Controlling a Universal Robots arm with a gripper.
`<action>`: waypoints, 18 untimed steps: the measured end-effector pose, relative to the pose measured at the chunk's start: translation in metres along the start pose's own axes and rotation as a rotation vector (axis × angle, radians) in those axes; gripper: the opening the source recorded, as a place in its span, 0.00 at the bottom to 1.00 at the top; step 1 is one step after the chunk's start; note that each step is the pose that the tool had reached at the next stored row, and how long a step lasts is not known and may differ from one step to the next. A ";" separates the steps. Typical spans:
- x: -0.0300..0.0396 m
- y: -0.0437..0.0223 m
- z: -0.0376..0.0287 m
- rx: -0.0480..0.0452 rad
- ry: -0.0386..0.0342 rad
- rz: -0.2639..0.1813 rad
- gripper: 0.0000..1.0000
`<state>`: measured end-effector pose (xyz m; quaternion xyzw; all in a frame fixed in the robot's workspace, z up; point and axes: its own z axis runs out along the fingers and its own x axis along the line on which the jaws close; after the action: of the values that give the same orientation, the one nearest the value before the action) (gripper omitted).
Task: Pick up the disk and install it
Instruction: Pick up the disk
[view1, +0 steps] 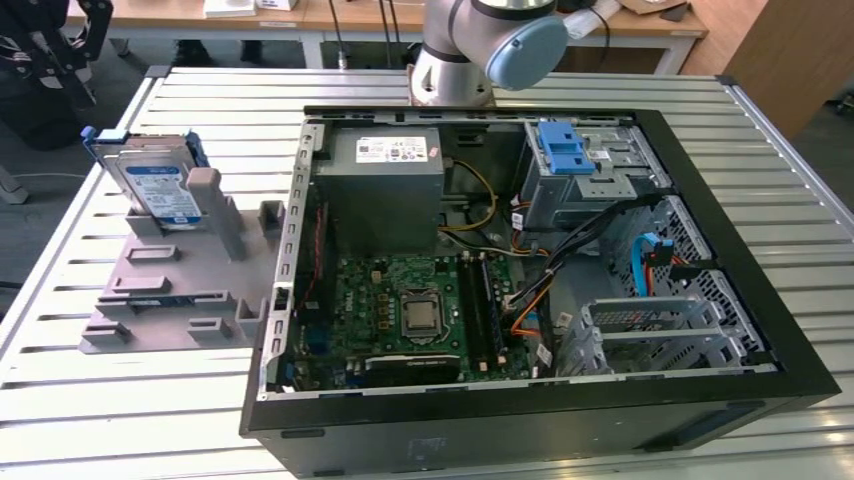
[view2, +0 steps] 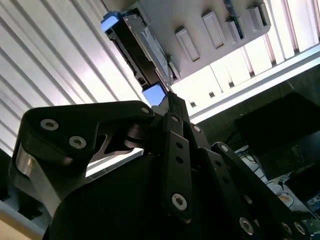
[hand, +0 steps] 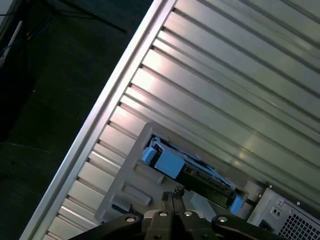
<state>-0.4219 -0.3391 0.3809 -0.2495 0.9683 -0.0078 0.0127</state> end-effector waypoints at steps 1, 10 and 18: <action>0.0000 0.0000 0.0000 0.0065 0.0035 -0.008 0.11; 0.0001 0.0000 0.0007 0.0081 0.0024 -0.119 0.11; 0.0001 0.0000 0.0019 0.0054 -0.0014 -0.265 0.11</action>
<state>-0.4219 -0.3391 0.3790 -0.3752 0.9268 -0.0119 0.0129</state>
